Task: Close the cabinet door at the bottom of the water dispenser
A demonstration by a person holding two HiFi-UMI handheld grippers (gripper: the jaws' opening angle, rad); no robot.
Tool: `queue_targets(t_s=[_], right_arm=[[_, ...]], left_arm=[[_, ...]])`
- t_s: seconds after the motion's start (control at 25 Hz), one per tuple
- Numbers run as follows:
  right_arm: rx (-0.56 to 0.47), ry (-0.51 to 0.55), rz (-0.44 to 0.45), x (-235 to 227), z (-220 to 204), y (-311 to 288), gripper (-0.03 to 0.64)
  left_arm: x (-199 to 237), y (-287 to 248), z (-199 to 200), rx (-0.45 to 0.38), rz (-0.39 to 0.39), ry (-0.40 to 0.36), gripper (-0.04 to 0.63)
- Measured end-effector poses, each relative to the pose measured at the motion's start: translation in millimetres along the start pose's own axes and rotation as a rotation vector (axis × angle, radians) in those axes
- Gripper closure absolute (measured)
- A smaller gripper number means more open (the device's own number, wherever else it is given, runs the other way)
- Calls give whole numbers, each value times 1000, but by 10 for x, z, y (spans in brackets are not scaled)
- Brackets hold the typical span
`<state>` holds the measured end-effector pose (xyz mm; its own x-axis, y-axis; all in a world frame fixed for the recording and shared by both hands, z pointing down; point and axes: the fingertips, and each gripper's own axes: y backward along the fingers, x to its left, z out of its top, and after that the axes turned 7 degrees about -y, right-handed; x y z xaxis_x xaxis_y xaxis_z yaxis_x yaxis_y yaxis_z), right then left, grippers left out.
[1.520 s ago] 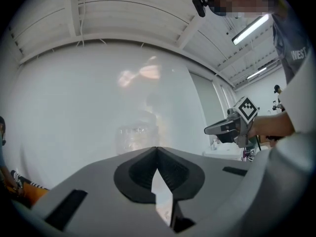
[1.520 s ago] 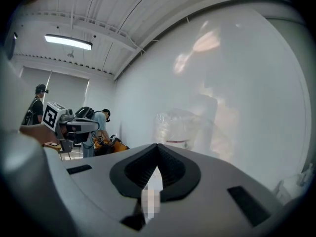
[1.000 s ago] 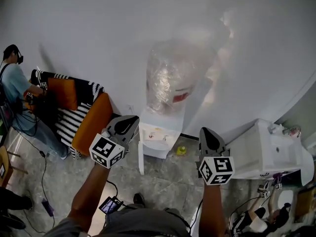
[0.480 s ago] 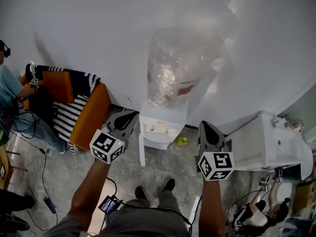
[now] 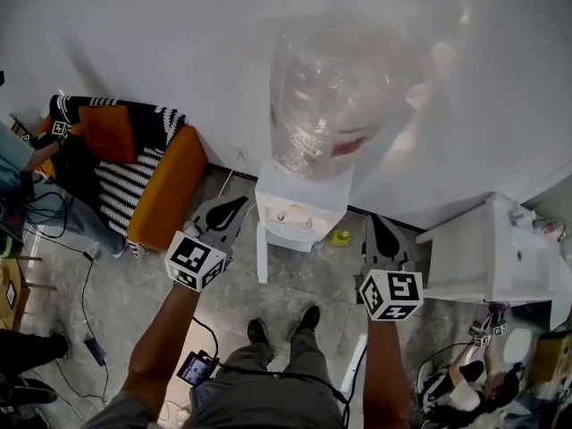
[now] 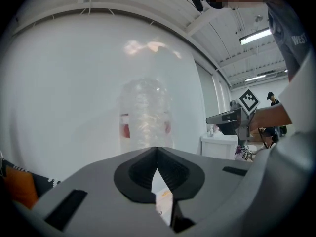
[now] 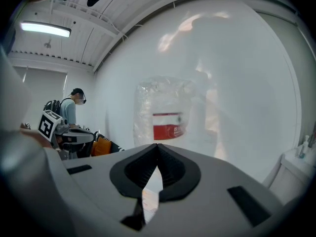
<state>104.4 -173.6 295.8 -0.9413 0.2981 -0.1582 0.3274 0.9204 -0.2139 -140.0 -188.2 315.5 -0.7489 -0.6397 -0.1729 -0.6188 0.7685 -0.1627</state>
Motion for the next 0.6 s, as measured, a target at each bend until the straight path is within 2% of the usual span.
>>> queue_targets(t_s=[0.36, 0.6], right_arm=[[37, -24, -37, -279, -597, -231, 589], [82, -51, -54, -395, -1108, -358, 589]], left_arm=[[-146, -185, -744, 94, -17, 10, 580], [-233, -262, -1369, 164, -18, 45, 580]])
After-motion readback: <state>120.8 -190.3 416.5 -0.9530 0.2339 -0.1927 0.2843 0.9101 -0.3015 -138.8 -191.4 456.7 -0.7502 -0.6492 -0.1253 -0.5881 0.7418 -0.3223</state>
